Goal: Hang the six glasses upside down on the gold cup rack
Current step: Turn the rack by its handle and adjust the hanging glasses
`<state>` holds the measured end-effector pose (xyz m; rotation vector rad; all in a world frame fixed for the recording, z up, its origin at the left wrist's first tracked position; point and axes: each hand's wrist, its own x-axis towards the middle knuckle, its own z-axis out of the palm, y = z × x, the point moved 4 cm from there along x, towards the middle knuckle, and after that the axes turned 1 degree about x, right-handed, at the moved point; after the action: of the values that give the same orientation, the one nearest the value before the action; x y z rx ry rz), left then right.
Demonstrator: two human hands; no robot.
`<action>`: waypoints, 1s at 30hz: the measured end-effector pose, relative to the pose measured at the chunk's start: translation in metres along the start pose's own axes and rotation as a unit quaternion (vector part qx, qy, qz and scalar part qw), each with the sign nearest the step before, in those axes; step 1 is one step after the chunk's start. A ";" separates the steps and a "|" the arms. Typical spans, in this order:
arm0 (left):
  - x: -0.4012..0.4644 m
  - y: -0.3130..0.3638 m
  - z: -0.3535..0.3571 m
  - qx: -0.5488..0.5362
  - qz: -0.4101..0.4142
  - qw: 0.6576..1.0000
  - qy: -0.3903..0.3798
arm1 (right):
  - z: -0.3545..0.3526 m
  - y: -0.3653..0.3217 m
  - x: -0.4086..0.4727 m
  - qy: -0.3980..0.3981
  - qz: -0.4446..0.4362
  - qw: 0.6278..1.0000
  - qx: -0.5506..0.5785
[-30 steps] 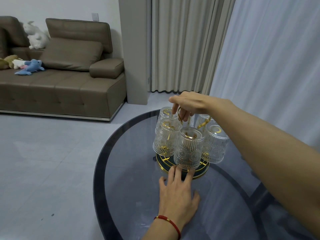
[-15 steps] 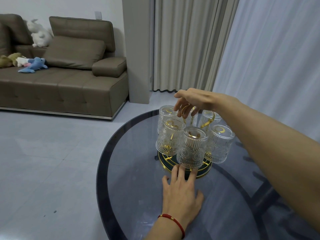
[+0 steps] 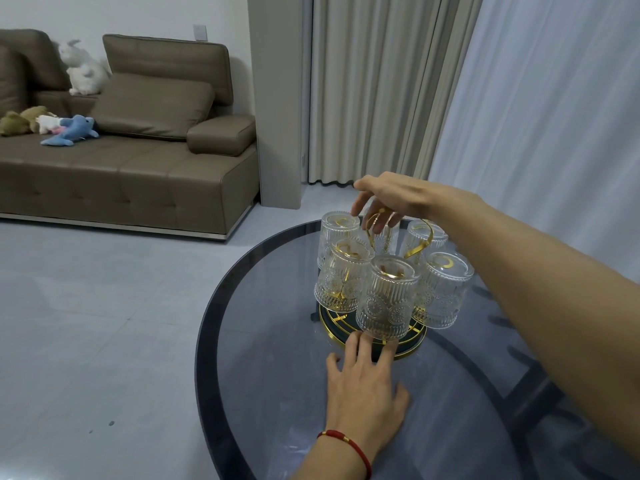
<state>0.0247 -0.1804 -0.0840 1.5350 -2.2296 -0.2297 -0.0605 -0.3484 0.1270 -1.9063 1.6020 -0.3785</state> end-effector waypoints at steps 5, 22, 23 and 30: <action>0.001 -0.002 0.001 0.002 -0.001 1.000 -0.010 | 0.009 -0.008 0.000 -0.045 -0.008 0.999 -0.016; 0.000 -0.002 0.000 0.019 0.002 1.000 -0.015 | -0.043 0.115 -0.039 0.000 0.034 0.999 -0.023; 0.000 -0.002 0.000 0.020 0.002 1.000 -0.015 | -0.040 0.118 -0.037 0.006 0.029 1.000 -0.005; 0.001 -0.003 0.001 0.020 0.002 1.000 -0.013 | -0.043 0.128 -0.032 0.076 -0.004 0.997 -0.025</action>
<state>0.0268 -0.1822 -0.0858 1.5561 -2.2718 -0.2054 -0.1926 -0.3396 0.0867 -1.9635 1.7168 -0.5026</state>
